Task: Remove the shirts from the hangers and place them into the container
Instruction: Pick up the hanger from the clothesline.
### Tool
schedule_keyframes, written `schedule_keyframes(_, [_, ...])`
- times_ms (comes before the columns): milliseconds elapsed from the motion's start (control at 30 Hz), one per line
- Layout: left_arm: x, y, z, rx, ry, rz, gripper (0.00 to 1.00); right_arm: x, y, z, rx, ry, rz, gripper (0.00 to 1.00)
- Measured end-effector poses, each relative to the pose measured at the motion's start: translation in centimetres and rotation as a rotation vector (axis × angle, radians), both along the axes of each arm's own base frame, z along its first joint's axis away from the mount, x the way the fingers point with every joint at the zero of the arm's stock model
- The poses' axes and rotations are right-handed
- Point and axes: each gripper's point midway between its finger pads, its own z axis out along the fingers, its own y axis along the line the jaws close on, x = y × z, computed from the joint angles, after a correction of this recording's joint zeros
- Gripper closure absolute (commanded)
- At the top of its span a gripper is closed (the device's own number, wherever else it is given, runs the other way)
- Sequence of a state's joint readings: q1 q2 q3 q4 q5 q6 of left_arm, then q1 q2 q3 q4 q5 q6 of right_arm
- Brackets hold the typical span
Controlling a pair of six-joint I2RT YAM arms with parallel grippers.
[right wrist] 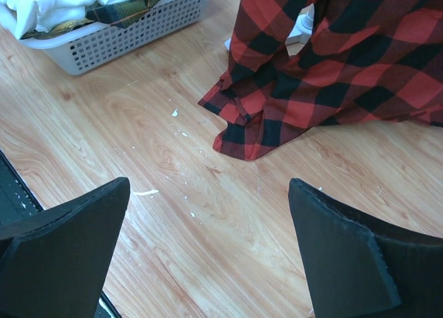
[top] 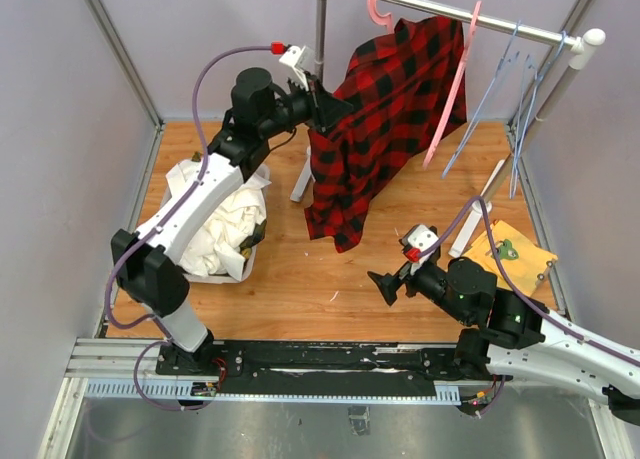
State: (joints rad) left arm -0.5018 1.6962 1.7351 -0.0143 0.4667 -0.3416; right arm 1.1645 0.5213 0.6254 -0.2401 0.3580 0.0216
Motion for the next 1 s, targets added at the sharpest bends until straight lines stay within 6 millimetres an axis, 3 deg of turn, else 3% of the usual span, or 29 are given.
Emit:
schedule_keyframes(267, [-1.7, 1.3, 3.4, -0.074, -0.131, 0.020, 0.99, 0.2, 0.0, 0.2, 0.005, -0.006, -0.010, 0.02])
schedule_keyframes(367, [-1.7, 1.4, 3.4, -0.084, -0.133, 0.027, 1.00, 0.2, -0.1, 0.1, 0.004, -0.005, -0.010, 0.02])
schedule_keyframes(500, [-3.1, 2.9, 1.3, -0.081, -0.100, 0.068, 0.99, 0.1, -0.5, 0.3, 0.011, -0.008, -0.018, 0.02])
schedule_keyframes(667, [-7.7, 6.4, -2.2, -0.068, -0.058, 0.127, 0.99, 0.0, -1.4, 1.6, 0.068, -0.030, -0.036, 0.02])
schedule_keyframes(800, [-10.8, 8.3, -3.5, -0.076, -0.063, 0.138, 0.99, -0.2, -1.9, 3.1, 0.139, -0.050, -0.042, 0.02])
schedule_keyframes(1000, [-14.3, 9.3, -5.0, -0.116, -0.026, 0.094, 0.99, -0.1, -2.1, 4.1, 0.195, -0.074, -0.052, 0.02])
